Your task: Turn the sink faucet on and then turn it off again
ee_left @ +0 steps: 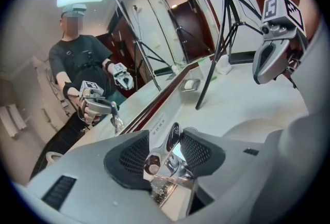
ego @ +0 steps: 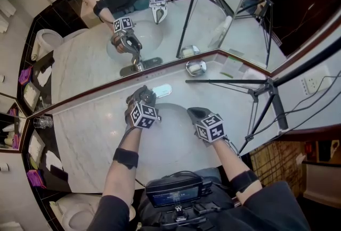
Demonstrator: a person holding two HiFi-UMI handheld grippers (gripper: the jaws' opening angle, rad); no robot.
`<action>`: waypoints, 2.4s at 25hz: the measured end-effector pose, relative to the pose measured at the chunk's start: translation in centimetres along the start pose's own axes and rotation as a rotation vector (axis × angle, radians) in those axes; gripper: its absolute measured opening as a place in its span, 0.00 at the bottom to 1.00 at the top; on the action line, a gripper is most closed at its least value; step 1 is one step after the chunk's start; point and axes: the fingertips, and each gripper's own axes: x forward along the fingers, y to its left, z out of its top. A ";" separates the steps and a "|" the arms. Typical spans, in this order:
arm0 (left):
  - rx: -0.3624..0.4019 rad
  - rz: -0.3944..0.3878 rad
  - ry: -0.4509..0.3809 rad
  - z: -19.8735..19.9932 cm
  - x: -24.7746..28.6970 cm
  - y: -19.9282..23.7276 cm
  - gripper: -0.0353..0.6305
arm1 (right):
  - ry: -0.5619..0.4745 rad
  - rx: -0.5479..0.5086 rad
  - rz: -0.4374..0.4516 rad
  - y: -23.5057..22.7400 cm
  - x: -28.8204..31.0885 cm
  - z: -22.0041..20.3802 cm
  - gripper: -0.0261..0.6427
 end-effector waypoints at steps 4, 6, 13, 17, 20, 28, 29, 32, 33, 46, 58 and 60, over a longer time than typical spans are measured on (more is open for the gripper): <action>-0.032 -0.008 0.001 0.0 0.0 0.3 0.35 | -0.001 0.001 0.003 0.0 0.0 0.0 0.07; -0.032 -0.009 0.003 0.0 -0.1 0.4 0.35 | -0.001 0.001 0.004 0.0 0.0 0.0 0.07; 0.014 -0.027 0.024 -0.1 0.0 -0.2 0.31 | -0.005 -0.001 0.010 0.2 0.2 0.0 0.07; 0.039 -0.026 0.037 -0.5 -0.6 -0.5 0.29 | -0.004 -0.006 0.020 0.5 0.4 0.1 0.07; 0.076 -0.024 0.038 -0.5 -1.5 -0.6 0.29 | -0.006 -0.012 0.028 0.8 0.5 0.1 0.07; 0.054 -0.005 0.024 -1.0 -5.5 -0.4 0.29 | -0.014 -0.038 0.061 2.9 0.9 0.5 0.07; 0.030 0.008 0.015 -0.9 -6.3 -0.1 0.28 | -0.015 -0.042 0.066 3.2 0.9 0.6 0.07; -0.058 0.059 -0.019 -0.7 -8.9 0.8 0.16 | -0.020 -0.057 0.080 4.2 1.1 1.1 0.07; -0.084 0.072 -0.030 -0.7 -9.7 1.0 0.13 | -0.022 -0.062 0.084 4.5 1.1 1.2 0.07; -0.534 0.133 -0.100 -5.5 -18.3 1.3 0.06 | -0.036 -0.107 0.120 7.1 1.2 2.0 0.07; -0.655 0.166 -0.124 -8.1 -20.9 0.2 0.06 | -0.038 -0.121 0.125 7.7 1.0 2.4 0.07; -0.661 0.164 -0.122 -8.2 -20.9 0.0 0.06 | -0.038 -0.121 0.124 7.8 1.0 2.4 0.07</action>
